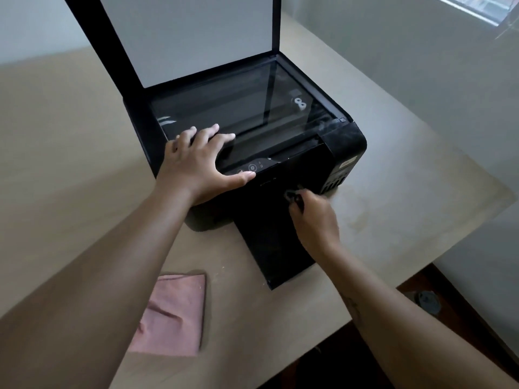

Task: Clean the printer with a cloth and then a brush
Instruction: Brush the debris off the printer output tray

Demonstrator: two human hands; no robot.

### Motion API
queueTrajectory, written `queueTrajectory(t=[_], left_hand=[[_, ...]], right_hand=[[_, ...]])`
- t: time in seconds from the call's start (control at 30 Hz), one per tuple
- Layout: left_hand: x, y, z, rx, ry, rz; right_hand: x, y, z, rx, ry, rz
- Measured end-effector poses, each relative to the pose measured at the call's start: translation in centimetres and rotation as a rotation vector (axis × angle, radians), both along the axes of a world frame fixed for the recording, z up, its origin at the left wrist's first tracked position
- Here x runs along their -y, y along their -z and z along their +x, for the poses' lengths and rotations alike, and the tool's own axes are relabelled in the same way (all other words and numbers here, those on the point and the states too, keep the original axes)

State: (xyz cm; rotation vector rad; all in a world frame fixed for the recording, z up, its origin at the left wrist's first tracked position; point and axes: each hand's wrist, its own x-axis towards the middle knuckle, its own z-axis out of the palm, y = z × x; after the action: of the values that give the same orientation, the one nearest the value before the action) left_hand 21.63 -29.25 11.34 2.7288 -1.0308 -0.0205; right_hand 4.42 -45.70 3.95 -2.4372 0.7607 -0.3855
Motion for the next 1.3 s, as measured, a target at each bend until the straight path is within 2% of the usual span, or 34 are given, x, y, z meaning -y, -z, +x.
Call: queueTrajectory(t=[0.1,0.13,0.23,0.27,0.37,0.4,0.5,0.53,0.67,0.77,0.83,0.9,1.03,1.13,1.3], left_hand=[[0.1,-0.1,-0.2,-0.003,-0.007,0.008],[0.1,-0.1,-0.2,-0.002,-0.007,0.012],[0.1,-0.1,-0.3,0.005,-0.027,0.025],[0.1,-0.1,-0.3,-0.001,-0.031,0.029],[0.2,-0.3,-0.4,-0.017,-0.039,0.027],[0.3,-0.4,-0.5,-0.02,-0.039,0.026],[0.3,-0.5,-0.7,-0.049,-0.043,0.011],[0.3,-0.6,-0.9,-0.055,-0.055,-0.008],[-0.6,-0.5,-2.6,0.043,-0.161,-0.141],[-4.3,1.0,-6.3,0.236,-0.318,-0.249],[-7.3,3.2,-9.9,0.291,-0.487,-0.34],[-9.8,5.9,-13.6,0.205,-0.655,-0.304],[-12.0,10.8,-18.4,-0.025,-0.801,-0.005],[-13.6,13.0,-19.6,-0.186,-0.987,0.026],[-15.5,14.9,-19.7,-0.173,-0.934,0.019]], right_hand=[[-1.8,0.3,0.4,-0.023,-0.506,-0.005],[-1.4,0.3,0.3,-0.041,-0.49,-0.001],[1.9,0.5,0.4,-0.012,-0.124,-0.058],[2.1,0.5,0.1,0.016,-0.134,-0.086],[0.4,0.9,-0.3,0.009,-0.554,-0.132],[0.4,1.0,-0.5,-0.025,-0.599,-0.133],[2.2,1.6,0.1,-0.013,-0.347,-0.111],[2.3,1.4,0.1,-0.017,-0.336,-0.11],[0.2,1.3,-0.6,0.024,-0.755,-0.149],[-0.6,1.5,-0.2,0.032,-0.782,-0.062],[-1.6,1.6,0.4,0.021,-0.802,-0.024],[-3.2,2.0,1.2,0.014,-0.858,-0.01],[-6.8,2.3,3.2,-0.067,-0.981,0.002],[-9.5,3.3,4.4,-0.073,-0.981,-0.099],[-12.4,4.7,5.6,-0.181,-0.965,-0.183]])
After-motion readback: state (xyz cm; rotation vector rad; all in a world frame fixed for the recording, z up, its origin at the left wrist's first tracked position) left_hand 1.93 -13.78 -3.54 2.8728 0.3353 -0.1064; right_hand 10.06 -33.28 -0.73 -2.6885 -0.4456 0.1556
